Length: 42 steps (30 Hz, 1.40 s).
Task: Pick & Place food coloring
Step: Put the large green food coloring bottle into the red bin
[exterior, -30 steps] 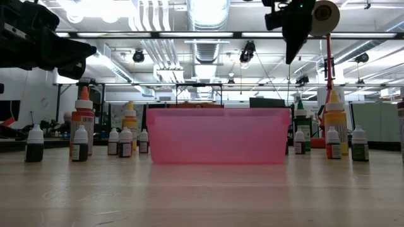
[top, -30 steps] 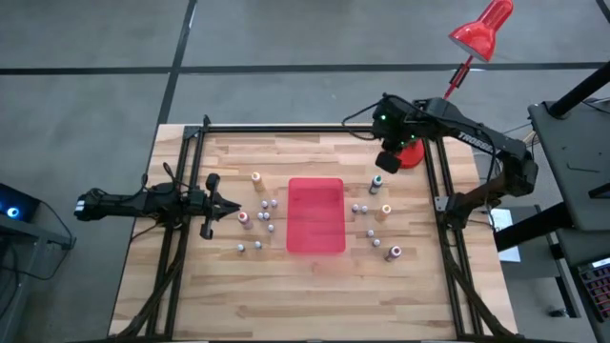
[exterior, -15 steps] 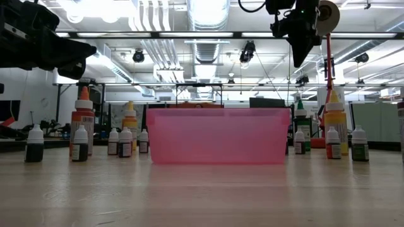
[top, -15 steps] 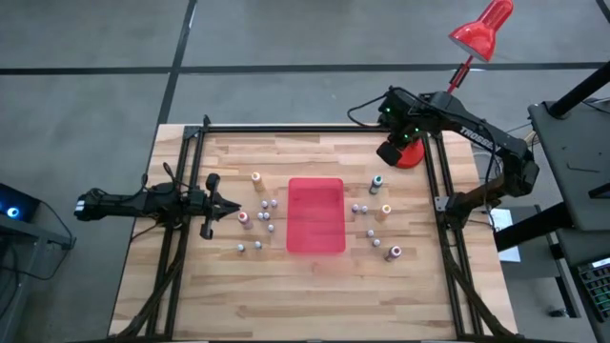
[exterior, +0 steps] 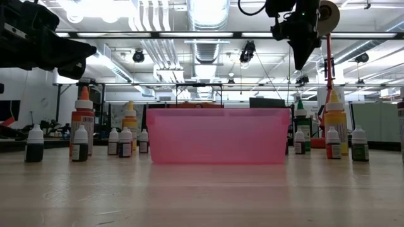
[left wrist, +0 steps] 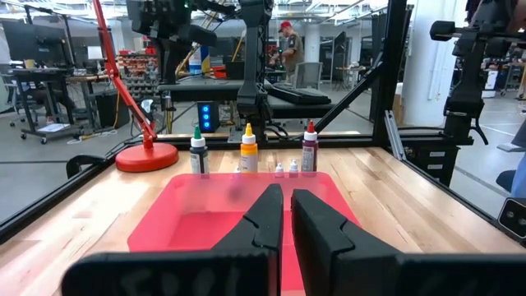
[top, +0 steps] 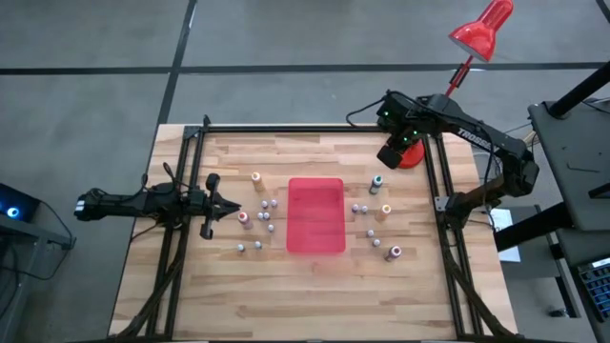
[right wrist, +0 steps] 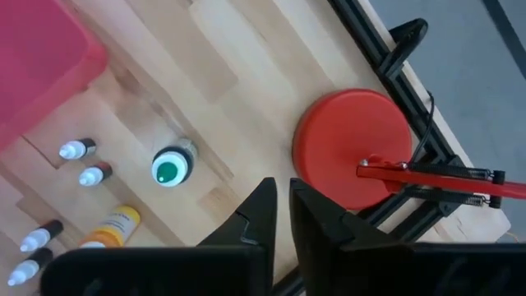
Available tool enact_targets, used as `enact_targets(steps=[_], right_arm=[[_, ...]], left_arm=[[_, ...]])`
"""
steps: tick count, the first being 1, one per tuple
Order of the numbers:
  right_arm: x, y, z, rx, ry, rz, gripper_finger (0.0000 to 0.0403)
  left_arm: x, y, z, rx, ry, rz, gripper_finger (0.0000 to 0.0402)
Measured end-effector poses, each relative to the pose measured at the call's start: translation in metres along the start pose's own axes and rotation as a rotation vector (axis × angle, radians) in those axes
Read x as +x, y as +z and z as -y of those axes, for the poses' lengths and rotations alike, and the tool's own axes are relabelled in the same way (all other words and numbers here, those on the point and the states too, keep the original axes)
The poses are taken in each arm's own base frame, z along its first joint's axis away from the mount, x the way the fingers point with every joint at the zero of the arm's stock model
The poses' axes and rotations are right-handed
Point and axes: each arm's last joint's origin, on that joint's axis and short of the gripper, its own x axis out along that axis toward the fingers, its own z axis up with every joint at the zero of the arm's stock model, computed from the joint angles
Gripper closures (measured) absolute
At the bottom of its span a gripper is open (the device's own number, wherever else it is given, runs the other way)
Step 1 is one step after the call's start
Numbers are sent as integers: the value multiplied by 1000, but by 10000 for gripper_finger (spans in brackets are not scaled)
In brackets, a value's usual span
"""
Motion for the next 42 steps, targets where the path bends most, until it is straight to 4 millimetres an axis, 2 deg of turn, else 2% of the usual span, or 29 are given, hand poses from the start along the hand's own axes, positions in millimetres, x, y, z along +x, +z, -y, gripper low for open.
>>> enact_targets(steps=[3,12,26,32,38,42], right_arm=[[3,-1,-4,-27,26,-7,344],[2,0,-19,-156,245,11,276],[1,-2,-25,-334,279,21,214],[1,-3,-26,-430,280,39,196],[-1,-5,-33,-629,284,68,193],[-2,-5,-36,-684,287,75,193]], left_arm=[[0,0,0,0,0,1,399],[0,0,0,0,0,0,399],[0,0,0,0,0,0,399],[0,0,0,0,0,0,399],[0,0,0,0,0,1,399],[0,0,0,0,0,0,399]])
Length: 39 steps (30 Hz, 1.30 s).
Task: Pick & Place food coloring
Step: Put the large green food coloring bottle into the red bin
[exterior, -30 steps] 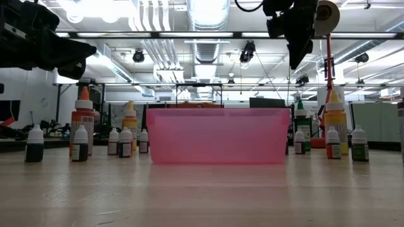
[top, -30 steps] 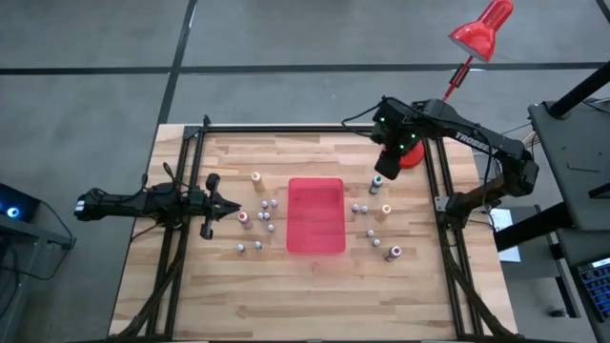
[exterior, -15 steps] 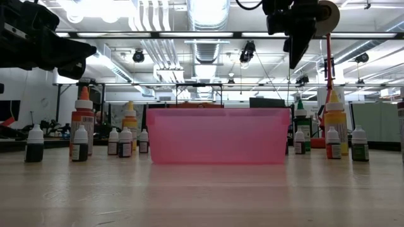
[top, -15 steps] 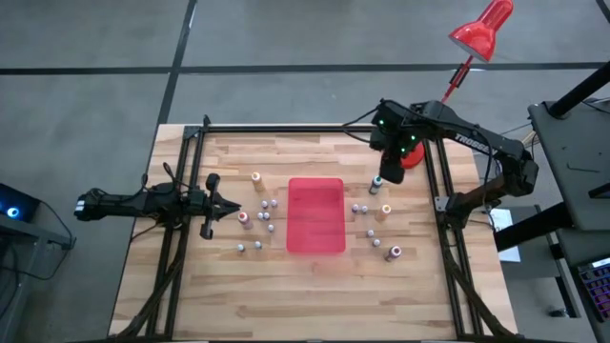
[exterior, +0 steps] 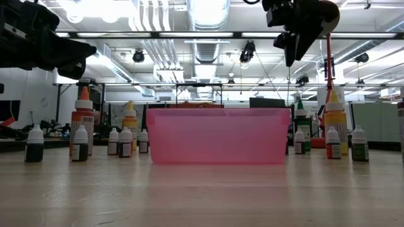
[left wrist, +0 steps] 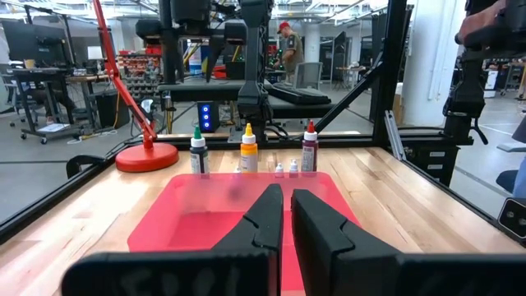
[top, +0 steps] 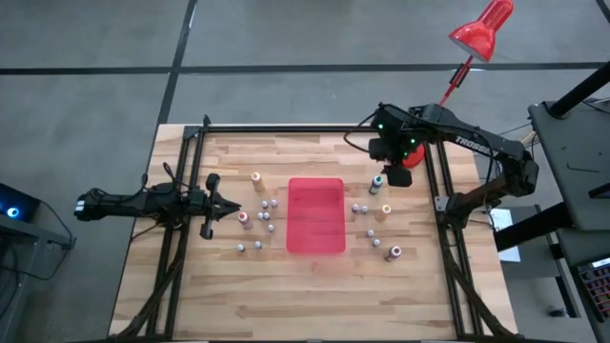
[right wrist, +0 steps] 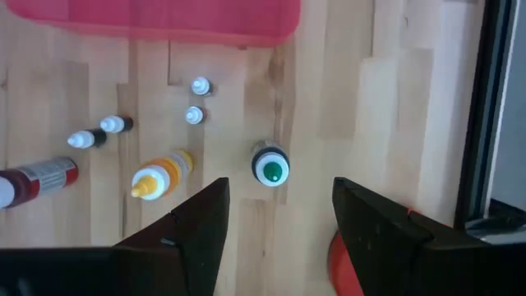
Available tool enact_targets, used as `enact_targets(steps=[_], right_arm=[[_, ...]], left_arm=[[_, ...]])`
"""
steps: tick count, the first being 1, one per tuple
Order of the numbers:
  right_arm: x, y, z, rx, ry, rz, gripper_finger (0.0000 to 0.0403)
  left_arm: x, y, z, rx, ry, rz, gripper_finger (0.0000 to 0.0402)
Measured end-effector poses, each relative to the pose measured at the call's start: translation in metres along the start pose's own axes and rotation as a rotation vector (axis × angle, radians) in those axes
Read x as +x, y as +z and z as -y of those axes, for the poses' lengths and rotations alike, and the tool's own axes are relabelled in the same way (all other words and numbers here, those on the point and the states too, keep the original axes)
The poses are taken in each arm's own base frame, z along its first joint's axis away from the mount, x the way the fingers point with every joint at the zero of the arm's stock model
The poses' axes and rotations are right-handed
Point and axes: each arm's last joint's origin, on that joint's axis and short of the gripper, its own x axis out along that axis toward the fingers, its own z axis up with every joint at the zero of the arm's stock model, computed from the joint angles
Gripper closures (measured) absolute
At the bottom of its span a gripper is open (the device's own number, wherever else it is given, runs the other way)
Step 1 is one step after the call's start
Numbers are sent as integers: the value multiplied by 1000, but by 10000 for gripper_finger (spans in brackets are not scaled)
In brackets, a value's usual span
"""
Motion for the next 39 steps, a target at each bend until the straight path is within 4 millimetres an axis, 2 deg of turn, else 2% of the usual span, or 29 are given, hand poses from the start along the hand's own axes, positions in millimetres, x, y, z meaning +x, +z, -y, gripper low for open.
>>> enact_targets(steps=[8,32,39], right_arm=[[11,-1,-2,-10,21,-36,193],[73,-15,-2,-8,29,-62,193],[87,-22,-1,-10,-30,-109,193]], left_arm=[[0,0,0,0,0,0,399],[0,0,0,0,0,0,399],[0,0,0,0,0,0,399]])
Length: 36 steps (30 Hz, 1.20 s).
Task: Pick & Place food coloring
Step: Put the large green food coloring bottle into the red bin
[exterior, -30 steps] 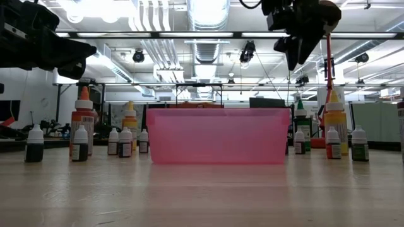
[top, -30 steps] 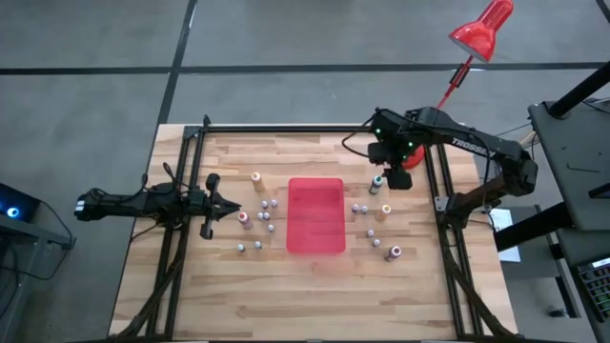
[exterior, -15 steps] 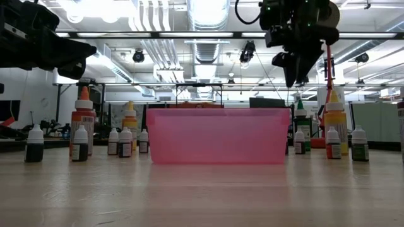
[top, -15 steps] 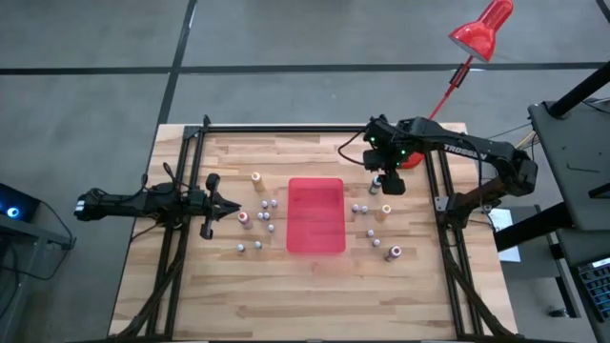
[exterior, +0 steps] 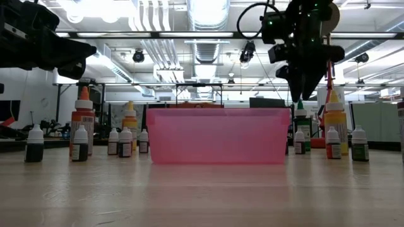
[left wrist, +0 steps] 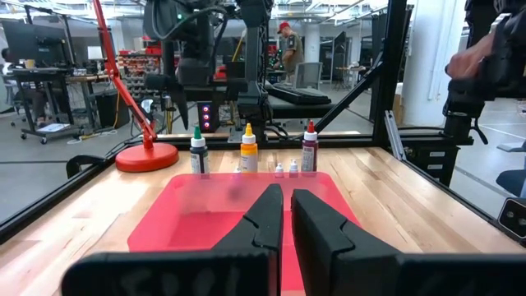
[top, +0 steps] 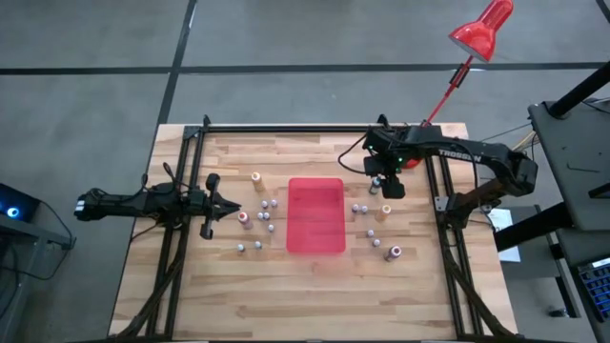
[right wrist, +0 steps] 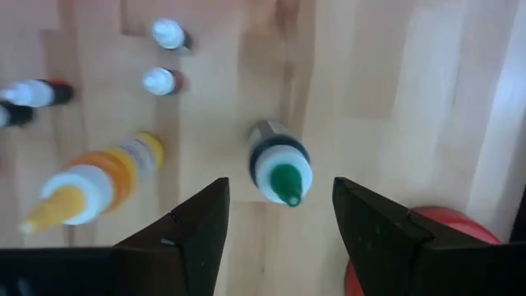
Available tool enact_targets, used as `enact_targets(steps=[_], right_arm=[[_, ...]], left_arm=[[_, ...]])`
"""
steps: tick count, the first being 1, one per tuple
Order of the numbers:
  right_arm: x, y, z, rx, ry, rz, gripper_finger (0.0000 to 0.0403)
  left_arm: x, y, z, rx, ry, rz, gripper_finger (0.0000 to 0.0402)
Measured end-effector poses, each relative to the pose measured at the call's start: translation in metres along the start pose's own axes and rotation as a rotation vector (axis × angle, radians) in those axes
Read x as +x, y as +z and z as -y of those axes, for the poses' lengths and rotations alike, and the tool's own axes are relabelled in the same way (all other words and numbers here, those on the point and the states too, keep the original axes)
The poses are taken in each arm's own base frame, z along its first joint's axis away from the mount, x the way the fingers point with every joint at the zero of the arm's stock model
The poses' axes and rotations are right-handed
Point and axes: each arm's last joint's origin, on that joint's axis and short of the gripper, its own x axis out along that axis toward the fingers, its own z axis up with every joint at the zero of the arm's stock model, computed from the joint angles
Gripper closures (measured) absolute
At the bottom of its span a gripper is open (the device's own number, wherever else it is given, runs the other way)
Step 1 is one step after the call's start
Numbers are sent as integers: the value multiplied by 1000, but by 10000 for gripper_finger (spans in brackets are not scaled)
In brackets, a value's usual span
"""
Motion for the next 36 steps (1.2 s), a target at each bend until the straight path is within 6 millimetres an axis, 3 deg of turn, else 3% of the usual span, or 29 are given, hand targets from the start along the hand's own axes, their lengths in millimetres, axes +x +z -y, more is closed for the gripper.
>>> enact_targets(steps=[36], right_arm=[[27,2,7,-10,16,-36,197]], left_arm=[[0,0,0,0,0,0,399]])
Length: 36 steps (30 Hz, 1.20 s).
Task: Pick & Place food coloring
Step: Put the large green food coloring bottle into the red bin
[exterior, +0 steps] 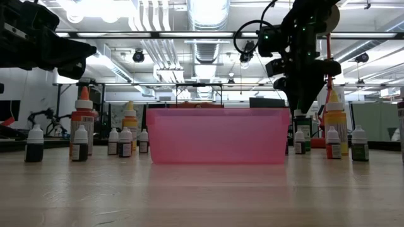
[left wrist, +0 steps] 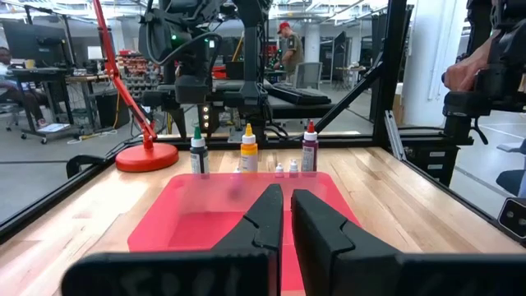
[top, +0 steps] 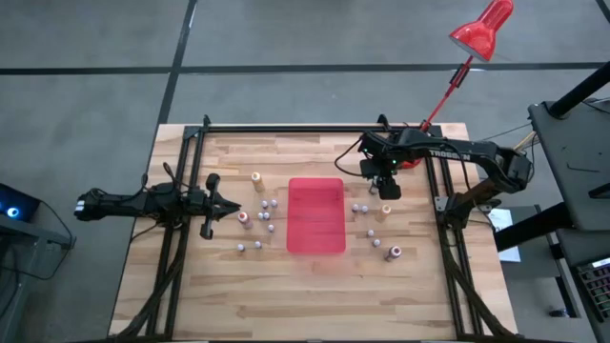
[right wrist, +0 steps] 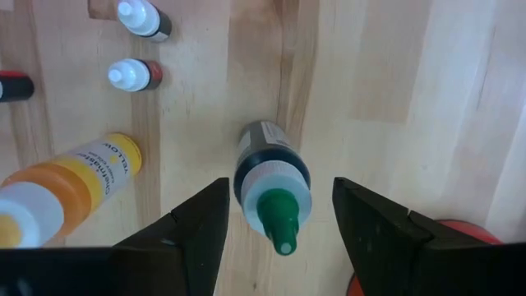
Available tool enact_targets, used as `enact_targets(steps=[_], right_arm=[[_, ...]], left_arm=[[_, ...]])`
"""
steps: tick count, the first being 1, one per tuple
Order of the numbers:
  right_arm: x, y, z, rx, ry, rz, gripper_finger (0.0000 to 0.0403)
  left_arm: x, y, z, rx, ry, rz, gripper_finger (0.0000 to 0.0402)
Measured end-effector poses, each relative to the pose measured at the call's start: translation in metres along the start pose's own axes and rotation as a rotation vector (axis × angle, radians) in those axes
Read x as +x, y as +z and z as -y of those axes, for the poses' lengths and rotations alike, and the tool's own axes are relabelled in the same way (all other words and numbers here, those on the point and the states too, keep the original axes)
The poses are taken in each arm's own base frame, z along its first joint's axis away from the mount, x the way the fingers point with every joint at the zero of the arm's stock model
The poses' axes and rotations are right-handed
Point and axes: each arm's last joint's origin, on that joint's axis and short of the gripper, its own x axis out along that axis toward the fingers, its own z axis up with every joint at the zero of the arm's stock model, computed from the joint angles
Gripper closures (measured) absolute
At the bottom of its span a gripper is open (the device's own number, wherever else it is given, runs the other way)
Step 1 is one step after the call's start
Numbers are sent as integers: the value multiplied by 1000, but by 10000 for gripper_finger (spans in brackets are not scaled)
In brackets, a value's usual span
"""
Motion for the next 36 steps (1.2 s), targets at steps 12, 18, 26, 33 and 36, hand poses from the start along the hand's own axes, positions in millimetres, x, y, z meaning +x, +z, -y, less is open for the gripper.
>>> enact_targets(steps=[12,18,26,33,36], right_arm=[[0,-1,1,-17,0,0,303],[0,-1,1,-21,0,0,301],[-6,1,2,-19,-10,13,303],[-34,7,5,-18,-13,18,304],[-51,10,6,-17,-16,22,304]], left_arm=[[0,0,0,0,0,0,399],[0,0,0,0,0,0,399],[0,0,0,0,0,0,399],[0,0,0,0,0,0,399],[0,0,0,0,0,0,399]])
